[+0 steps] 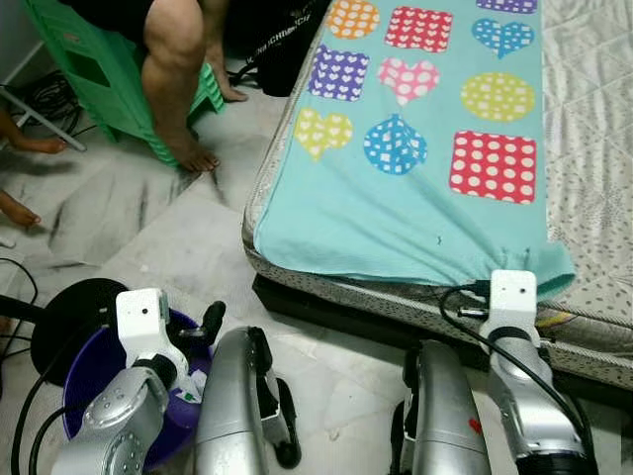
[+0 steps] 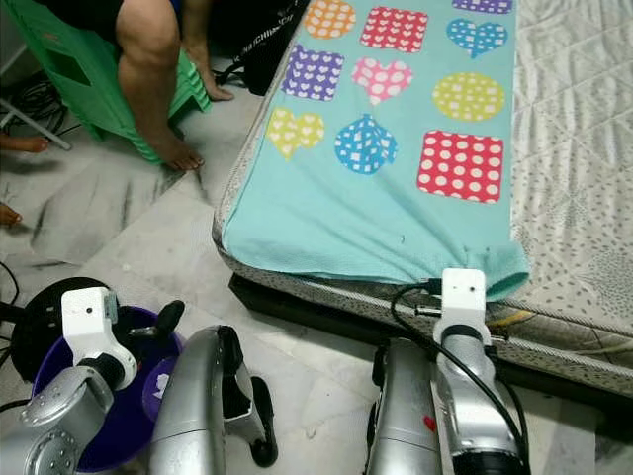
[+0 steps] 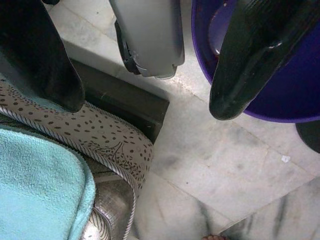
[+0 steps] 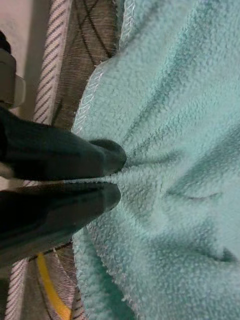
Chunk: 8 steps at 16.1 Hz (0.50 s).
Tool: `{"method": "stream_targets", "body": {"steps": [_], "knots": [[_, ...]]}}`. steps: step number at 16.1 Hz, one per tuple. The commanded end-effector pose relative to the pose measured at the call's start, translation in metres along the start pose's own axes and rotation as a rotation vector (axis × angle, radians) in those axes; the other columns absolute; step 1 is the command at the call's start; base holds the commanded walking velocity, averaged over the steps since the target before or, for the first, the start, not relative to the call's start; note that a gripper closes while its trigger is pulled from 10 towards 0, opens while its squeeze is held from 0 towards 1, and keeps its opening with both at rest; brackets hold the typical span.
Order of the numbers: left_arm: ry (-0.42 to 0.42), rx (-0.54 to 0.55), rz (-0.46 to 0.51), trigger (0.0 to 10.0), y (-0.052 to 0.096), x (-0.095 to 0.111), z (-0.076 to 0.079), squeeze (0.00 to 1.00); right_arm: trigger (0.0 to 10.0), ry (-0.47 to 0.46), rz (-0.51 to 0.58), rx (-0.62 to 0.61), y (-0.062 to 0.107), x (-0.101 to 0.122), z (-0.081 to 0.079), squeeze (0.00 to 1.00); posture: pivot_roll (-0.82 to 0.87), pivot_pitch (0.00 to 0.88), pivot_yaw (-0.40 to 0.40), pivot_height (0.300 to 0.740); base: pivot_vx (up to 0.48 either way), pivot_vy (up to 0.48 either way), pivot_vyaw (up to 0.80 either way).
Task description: Clean up the room
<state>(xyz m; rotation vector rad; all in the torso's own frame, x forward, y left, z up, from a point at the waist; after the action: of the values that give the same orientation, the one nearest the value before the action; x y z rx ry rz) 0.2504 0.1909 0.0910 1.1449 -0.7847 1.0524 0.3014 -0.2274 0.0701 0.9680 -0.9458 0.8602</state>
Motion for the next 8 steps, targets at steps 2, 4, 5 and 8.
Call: {"method": "stream_targets", "body": {"steps": [2,4,5,8], "knots": [[-0.012,0.018,-0.021,10.0,0.006,-0.004,-0.006,0.0,0.0,-0.008,-0.116,0.028,0.009,-0.024,0.005,0.0,-0.05,0.264,0.086,0.569,0.0,0.0,0.0],[-0.011,0.02,-0.022,10.0,0.006,-0.005,-0.007,0.0,0.0,0.007,-0.131,0.063,0.016,-0.025,0.004,0.0,-0.05,0.264,0.086,0.569,0.0,0.0,0.0],[-0.011,0.019,-0.023,10.0,0.006,-0.005,-0.007,0.0,0.0,0.011,-0.143,0.08,0.02,-0.028,0.003,0.0,-0.06,0.264,0.086,0.569,0.0,0.0,0.0],[-0.008,0.012,-0.032,10.0,0.007,-0.006,-0.006,0.0,1.0,-0.004,-0.186,0.15,0.033,-0.036,-0.006,0.0,-0.06,0.264,0.087,0.569,0.0,0.0,0.0]]}}
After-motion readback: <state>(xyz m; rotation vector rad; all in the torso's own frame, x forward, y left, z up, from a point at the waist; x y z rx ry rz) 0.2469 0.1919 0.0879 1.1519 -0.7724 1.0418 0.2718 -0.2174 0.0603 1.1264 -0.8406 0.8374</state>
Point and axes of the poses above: a point about 5 cm out from each wrist's last joint towards the gripper, its own y axis pointing back from the gripper into the wrist, its own x axis along the axis of the wrist's last joint, z = x × y, the point moved 2 cm from there along -y, pointing out of the wrist towards the gripper, and after that the axes turned 2 degrees about y, right-handed, at the moved point
